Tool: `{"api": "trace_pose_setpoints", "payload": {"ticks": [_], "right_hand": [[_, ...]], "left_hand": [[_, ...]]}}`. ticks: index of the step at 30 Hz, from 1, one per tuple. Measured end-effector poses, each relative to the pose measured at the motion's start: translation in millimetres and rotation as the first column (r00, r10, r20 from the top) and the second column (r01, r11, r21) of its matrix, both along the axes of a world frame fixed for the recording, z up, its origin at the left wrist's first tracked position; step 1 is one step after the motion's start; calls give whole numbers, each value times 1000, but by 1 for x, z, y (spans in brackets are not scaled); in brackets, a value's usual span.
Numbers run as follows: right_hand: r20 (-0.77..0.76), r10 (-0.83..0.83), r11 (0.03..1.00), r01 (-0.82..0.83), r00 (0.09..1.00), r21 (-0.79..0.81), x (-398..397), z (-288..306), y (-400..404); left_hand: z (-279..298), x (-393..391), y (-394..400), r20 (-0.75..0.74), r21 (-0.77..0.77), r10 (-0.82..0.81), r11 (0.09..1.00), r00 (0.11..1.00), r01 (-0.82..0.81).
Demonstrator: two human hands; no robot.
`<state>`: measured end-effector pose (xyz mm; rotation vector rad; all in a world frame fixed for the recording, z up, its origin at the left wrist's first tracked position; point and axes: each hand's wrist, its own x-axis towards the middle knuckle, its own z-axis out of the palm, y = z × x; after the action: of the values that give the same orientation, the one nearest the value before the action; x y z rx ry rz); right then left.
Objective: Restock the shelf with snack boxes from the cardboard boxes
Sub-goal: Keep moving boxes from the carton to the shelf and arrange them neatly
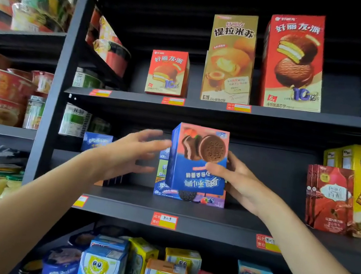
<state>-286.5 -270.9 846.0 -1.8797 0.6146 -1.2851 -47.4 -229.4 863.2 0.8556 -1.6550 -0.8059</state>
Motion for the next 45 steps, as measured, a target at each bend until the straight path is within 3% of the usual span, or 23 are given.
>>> {"api": "trace_pose_setpoints", "payload": {"ticks": [3, 7, 10, 12, 14, 16, 17, 18, 19, 21, 22, 24, 27, 30, 32, 34, 36, 40, 43, 45], "right_hand": [[3, 4, 1000, -4, 1000, -8, 2, 0, 0], [-37, -1, 999, -1, 999, -46, 7, -2, -2], [47, -22, 998, 25, 999, -61, 5, 4, -5], [8, -143, 972, 142, 990, -185, 2, 8, -4], [-167, -404, 827, 281, 899, -487, 2, 10, -2], [-290, -579, 661, 229, 762, -715, 9, 8, -3], [-329, -568, 670, 191, 754, -718, 14, 7, -3], [-346, -490, 741, 173, 800, -649, 18, 6, -1], [-309, -356, 839, 157, 882, -521, 22, 7, 3], [-140, -96, 962, 56, 986, -268, 20, 9, 4], [-113, -41, 977, 16, 993, -214, 17, 10, 2], [-181, -70, 966, 21, 981, -259, 15, 8, -3], [-185, -265, 862, 146, 946, -486, 15, 4, -9], [-106, -469, 646, 259, 877, -718, 10, -2, -15], [-63, -500, 562, 269, 864, -782, 6, -7, -18], [-39, -500, 504, 254, 865, -825, 4, -10, -17], [-37, -500, 464, 231, 865, -855, 3, -9, -16], [-108, -482, 517, 182, 869, -837, -3, -7, -20], [-172, -503, 617, 213, 847, -757, -9, -5, -18], [-135, -402, 788, 266, 906, -556, -12, -1, -13]], "left_hand": [[-15, -7, 0, 131, 89, -78, 994, 988, 66], [-19, -19, 1, 58, 42, -52, 998, 997, 50], [-15, -17, -1, 120, -95, 90, 992, 989, -79], [-11, -9, -6, 292, -293, 320, 927, 902, -234], [-9, -7, -9, 468, -533, 597, 779, 651, -330], [-12, -11, -7, 407, -802, 815, 535, 413, -266], [-15, -13, -7, 309, -908, 896, 377, 318, -181], [-19, -15, -6, 191, -969, 949, 223, 251, -106], [-23, -16, -7, 93, -992, 970, 109, 225, -61], [-31, -15, -10, -11, -1000, 969, -14, 246, 11], [-33, -13, -11, -44, -997, 964, -60, 263, 51], [-38, -10, -14, -74, -989, 953, -108, 292, 103], [-43, -9, -17, 39, -999, 918, 29, 394, 33], [-42, -10, -18, 139, -902, 776, 356, 615, -245], [-37, -11, -17, 106, -598, 566, 693, 817, -402], [-32, -11, -17, -6, -220, 303, 929, 953, -297], [-32, -12, -17, -68, -77, 135, 987, 989, -140], [-34, -21, -22, -193, -73, 35, 996, 981, -50], [-31, -27, -33, -270, -130, 165, 970, 949, -205], [-31, -33, -38, -185, -304, 408, 841, 894, -447]]}}
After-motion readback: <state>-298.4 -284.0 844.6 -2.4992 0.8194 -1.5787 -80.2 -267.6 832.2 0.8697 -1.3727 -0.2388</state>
